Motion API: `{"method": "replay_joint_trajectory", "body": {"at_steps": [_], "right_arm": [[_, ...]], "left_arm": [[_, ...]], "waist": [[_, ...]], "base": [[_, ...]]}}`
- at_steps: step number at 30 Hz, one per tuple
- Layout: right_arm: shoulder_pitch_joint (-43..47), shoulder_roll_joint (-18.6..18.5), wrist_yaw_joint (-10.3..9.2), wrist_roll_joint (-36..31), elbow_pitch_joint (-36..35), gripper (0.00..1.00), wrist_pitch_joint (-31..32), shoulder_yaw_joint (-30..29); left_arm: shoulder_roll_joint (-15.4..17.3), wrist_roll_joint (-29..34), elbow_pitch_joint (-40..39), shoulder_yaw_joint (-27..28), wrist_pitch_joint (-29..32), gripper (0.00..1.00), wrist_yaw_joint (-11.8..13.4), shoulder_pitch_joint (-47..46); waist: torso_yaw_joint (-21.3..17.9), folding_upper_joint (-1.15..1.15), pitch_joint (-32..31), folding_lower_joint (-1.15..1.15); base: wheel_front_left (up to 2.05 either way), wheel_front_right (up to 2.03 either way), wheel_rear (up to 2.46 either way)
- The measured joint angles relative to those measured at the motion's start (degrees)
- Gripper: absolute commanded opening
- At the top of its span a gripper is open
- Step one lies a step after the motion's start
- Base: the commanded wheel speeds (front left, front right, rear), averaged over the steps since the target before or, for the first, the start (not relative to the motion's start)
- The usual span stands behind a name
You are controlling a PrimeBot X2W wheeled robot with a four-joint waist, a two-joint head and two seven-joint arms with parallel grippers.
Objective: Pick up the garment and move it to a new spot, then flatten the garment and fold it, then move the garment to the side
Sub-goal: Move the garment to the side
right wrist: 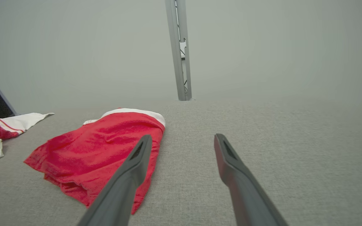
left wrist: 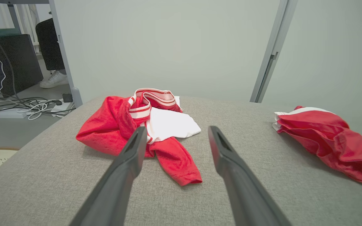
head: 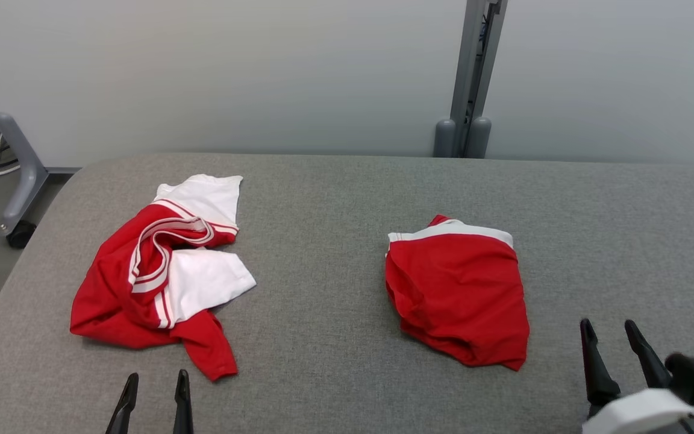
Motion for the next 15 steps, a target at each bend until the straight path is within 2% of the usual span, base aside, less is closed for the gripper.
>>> {"method": "replay_joint_trajectory", "body": {"at_steps": [5, 9, 15], "right_arm": [[-11.2, 0.4, -0.01, 9.1, 6.2, 1.0, 10.3, 3.6], [-20.5, 0.9, 0.0, 14.0, 13.1, 1.0, 19.0, 2.8], [-29.5, 0.3, -0.02, 11.2, 25.5, 1.0, 24.0, -2.5]], "left_arm": [[-0.3, 1.0, 0.4, -0.6, 0.0, 1.0, -1.6, -2.9], [-0.5, 1.6, 1.1, -1.5, 0.0, 1.0, -3.0, -7.1], [-0.6, 1.8, 3.0, -2.8, 0.0, 1.0, -4.2, -11.5]], "waist": [[1.3, 0.0, 2.8, 0.0], [2.5, 0.0, 6.7, 0.0], [6.6, 0.0, 11.4, 0.0]], "base": [[0.0, 0.0, 0.0], [0.0, 0.0, 0.0], [0.0, 0.0, 0.0]]}}
